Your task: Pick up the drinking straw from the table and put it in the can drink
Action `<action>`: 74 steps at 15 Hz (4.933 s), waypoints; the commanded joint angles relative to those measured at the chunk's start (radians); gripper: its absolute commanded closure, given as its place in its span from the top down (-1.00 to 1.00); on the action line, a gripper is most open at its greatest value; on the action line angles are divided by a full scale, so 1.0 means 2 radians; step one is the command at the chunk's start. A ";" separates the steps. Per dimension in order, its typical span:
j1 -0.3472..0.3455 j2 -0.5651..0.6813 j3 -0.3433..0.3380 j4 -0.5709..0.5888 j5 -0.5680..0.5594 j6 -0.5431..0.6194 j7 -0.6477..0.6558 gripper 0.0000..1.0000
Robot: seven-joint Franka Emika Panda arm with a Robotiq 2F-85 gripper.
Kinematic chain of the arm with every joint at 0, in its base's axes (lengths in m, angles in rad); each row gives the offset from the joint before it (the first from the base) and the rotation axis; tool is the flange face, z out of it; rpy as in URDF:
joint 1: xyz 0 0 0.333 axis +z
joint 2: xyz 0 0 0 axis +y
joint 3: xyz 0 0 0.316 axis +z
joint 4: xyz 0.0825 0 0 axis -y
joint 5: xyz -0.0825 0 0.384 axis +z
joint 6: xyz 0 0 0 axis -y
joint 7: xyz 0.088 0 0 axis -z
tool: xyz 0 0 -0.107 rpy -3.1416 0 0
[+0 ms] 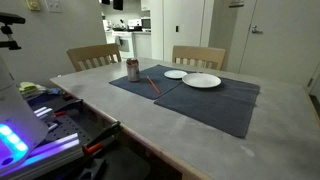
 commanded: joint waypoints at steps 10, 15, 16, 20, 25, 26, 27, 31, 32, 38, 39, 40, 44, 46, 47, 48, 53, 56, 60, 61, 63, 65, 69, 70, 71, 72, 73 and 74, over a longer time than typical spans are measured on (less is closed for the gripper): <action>0.007 0.023 0.024 0.005 0.013 0.017 -0.011 1.00; 0.059 0.098 0.055 0.028 0.011 0.054 -0.036 1.00; 0.069 0.120 0.063 0.035 0.005 0.068 -0.043 1.00; 0.090 0.219 0.071 0.073 -0.022 0.130 -0.112 1.00; 0.087 0.220 0.081 0.074 -0.012 0.126 -0.121 1.00; 0.087 0.223 0.081 0.077 -0.012 0.126 -0.122 1.00; 0.087 0.223 0.081 0.078 -0.012 0.126 -0.122 1.00; 0.099 0.239 0.079 0.063 -0.016 0.204 -0.187 1.00; 0.105 0.245 0.075 0.060 -0.006 0.223 -0.215 1.00; 0.118 0.303 0.067 0.038 0.045 0.337 -0.334 1.00; 0.113 0.320 0.071 0.035 0.041 0.360 -0.335 1.00; 0.107 0.339 0.075 0.032 0.030 0.388 -0.328 1.00; 0.102 0.337 0.084 0.031 0.034 0.378 -0.316 1.00; 0.103 0.329 0.084 0.032 0.034 0.377 -0.316 1.00; 0.104 0.326 0.084 0.032 0.034 0.377 -0.316 1.00; 0.108 0.325 0.084 0.026 0.045 0.385 -0.326 1.00; 0.123 0.354 0.083 0.004 0.121 0.455 -0.402 1.00; 0.126 0.377 0.086 0.000 0.187 0.481 -0.474 1.00; 0.128 0.417 0.081 0.013 0.227 0.499 -0.559 1.00; 0.126 0.426 0.082 0.015 0.232 0.504 -0.575 1.00; 0.124 0.452 0.085 0.024 0.237 0.523 -0.604 1.00; 0.121 0.479 0.090 0.036 0.250 0.541 -0.629 1.00; 0.112 0.522 0.102 0.067 0.275 0.558 -0.673 1.00; 0.112 0.533 0.104 0.073 0.274 0.566 -0.680 1.00; 0.111 0.542 0.105 0.079 0.271 0.572 -0.686 1.00; 0.110 0.549 0.105 0.081 0.267 0.577 -0.691 1.00; 0.109 0.556 0.108 0.084 0.267 0.579 -0.698 1.00; 0.108 0.564 0.108 0.085 0.264 0.583 -0.705 1.00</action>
